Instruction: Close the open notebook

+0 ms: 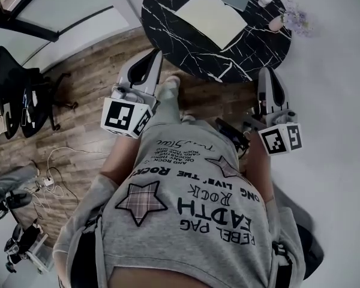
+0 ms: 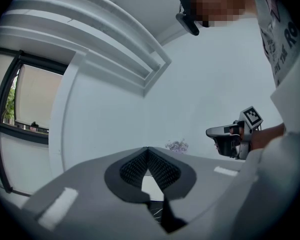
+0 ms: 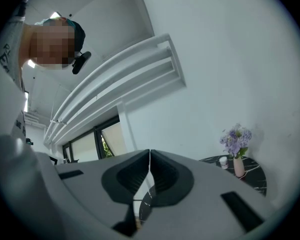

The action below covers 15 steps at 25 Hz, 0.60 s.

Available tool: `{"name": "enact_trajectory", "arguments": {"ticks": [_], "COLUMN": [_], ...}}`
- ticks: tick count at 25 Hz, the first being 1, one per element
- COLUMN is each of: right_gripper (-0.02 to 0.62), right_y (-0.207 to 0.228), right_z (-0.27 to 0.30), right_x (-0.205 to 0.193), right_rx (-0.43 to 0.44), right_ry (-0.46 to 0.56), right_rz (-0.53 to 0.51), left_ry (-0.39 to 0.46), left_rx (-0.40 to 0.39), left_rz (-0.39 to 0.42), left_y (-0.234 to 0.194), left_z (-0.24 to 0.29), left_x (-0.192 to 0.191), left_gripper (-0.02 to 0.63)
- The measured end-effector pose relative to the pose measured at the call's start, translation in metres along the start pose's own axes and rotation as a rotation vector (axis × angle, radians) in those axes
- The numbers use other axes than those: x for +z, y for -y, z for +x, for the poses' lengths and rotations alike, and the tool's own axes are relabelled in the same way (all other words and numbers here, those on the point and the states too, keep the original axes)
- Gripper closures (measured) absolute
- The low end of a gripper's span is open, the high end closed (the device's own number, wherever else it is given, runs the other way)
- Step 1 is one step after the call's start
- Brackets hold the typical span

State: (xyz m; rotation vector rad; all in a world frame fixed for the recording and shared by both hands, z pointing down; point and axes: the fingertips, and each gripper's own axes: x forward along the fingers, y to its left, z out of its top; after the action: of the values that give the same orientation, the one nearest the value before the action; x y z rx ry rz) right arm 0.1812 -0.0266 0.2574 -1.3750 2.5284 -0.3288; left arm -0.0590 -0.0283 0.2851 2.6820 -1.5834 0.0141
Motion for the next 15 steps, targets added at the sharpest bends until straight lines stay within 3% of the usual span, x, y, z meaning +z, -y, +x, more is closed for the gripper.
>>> {"name": "enact_trajectory", "arguments": {"ticks": [8,15], "right_gripper": [0.581,0.581], "right_y": [0.027,0.052], "right_z": [0.049,0.094], "right_x": [0.002,0.019], "right_rx": [-0.073,-0.207], "right_ry": [0.005,0.086], "right_rz": [-0.010,-0.059], "left_ry": [0.000,0.013], "left_rx": [-0.091,-0.210], "left_rz": [-0.011,0.010], "left_y": [-0.034,-0.076], "left_z": [0.066,0.139], "left_x": [-0.001,0.012], "left_gripper": [0.601,0.601]}}
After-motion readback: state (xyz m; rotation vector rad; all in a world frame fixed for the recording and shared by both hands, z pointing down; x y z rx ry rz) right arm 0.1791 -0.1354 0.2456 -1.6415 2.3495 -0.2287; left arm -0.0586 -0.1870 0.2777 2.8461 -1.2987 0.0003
